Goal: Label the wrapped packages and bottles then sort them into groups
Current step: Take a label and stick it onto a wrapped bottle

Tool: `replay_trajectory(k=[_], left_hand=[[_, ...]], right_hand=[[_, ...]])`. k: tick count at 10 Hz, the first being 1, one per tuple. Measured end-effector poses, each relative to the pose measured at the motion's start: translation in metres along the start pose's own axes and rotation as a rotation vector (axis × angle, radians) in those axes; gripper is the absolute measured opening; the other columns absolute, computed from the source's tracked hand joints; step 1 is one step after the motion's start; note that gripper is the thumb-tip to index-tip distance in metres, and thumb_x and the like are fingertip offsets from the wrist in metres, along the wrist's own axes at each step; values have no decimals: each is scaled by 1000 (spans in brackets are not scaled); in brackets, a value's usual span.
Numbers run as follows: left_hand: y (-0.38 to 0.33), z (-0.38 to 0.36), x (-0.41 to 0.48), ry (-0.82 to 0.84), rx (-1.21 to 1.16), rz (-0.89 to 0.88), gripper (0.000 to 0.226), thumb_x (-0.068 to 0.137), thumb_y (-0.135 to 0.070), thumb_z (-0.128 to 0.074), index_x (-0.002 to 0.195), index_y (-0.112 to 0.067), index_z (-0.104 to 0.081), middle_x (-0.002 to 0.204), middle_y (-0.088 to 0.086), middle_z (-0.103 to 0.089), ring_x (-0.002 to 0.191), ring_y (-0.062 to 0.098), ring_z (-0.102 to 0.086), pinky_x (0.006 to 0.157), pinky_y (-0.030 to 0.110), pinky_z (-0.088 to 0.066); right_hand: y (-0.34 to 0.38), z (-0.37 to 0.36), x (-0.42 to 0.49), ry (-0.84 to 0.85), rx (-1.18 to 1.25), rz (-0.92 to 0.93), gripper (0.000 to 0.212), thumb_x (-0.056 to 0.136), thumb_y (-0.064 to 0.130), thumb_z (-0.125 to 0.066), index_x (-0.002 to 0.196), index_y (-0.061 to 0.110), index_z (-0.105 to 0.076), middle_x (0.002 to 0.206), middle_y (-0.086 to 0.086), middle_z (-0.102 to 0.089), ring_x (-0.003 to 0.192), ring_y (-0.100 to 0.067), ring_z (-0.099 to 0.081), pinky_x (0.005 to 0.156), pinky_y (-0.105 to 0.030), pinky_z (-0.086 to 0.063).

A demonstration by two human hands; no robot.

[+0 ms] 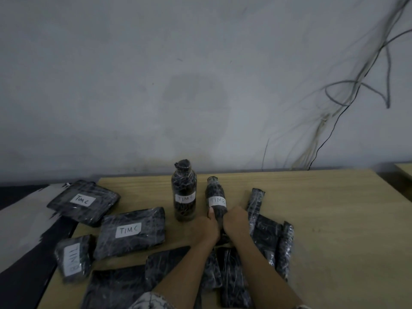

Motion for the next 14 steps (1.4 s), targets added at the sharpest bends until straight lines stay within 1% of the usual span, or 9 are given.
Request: replay_trajectory(k=[3,4,6,7,8,9,12,13,14], left_hand=[[31,38,-36,-72,116,-348,69,99,-49,-19,84,0,-66,91,18,-67,82,29,-61,72,35,-46],[45,58,-49,-133,147,-404,63,99,-47,-23,89,-2,-66,97,17,-66,89,28,-59,79,37,-49],[79,101,-89,-210,261,-378,54,101,-42,-26,110,-1,-60,122,15,-54,115,28,-47,97,36,-39],[104,114,-113,-272,336,-378,52,100,-45,-25,117,-6,-55,121,10,-55,113,25,-48,95,32,-39],[133,127,-132,-269,380,-342,49,99,-47,-24,108,-9,-53,114,9,-55,107,24,-50,87,32,-42],[159,144,-143,-304,343,-324,58,97,-53,-20,116,-8,-53,120,10,-55,113,27,-48,93,34,-39],[258,254,-144,-356,444,-220,45,99,-48,-24,108,-13,-50,115,6,-53,107,22,-48,85,32,-39],[308,304,-136,-399,458,-221,50,99,-50,-22,105,-11,-53,110,6,-54,106,24,-50,84,33,-40],[355,357,-125,-439,451,-232,54,98,-50,-22,105,-8,-56,107,9,-58,102,27,-52,79,34,-42]], right_hand=[[17,15,-74,-124,-248,113,33,99,22,-35,120,1,-50,122,-16,-53,111,-28,-53,91,-35,-44],[20,9,-98,-154,-364,189,35,99,20,-32,129,4,-42,131,-16,-47,121,-31,-45,98,-40,-40],[24,-6,-151,-135,-459,316,35,100,22,-32,130,6,-39,136,-17,-39,127,-33,-38,103,-42,-35],[20,-17,-181,-129,-462,380,32,101,25,-28,123,8,-44,130,-14,-44,122,-30,-42,99,-39,-37],[22,-32,-209,-123,-463,443,35,102,28,-28,125,7,-45,130,-15,-46,123,-31,-42,100,-40,-37],[33,-49,-234,-99,-457,475,35,101,28,-29,126,8,-43,133,-15,-44,126,-32,-39,102,-42,-35],[125,-125,-312,-67,-435,599,33,100,22,-32,127,8,-44,133,-14,-44,129,-31,-36,104,-42,-34],[170,-166,-352,-134,-379,674,21,90,20,-54,104,5,-60,107,-16,-59,105,-35,-56,83,-45,-48],[217,-207,-386,-152,-395,674,24,61,21,-82,69,9,-64,70,-12,-63,66,-30,-63,52,-35,-51]])
Point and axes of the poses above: each hand's wrist, its own x-axis towards the middle knuckle, its own z-axis out of the back of the hand, y = z × x, the point moved 1 cm from there along x, towards the middle knuckle
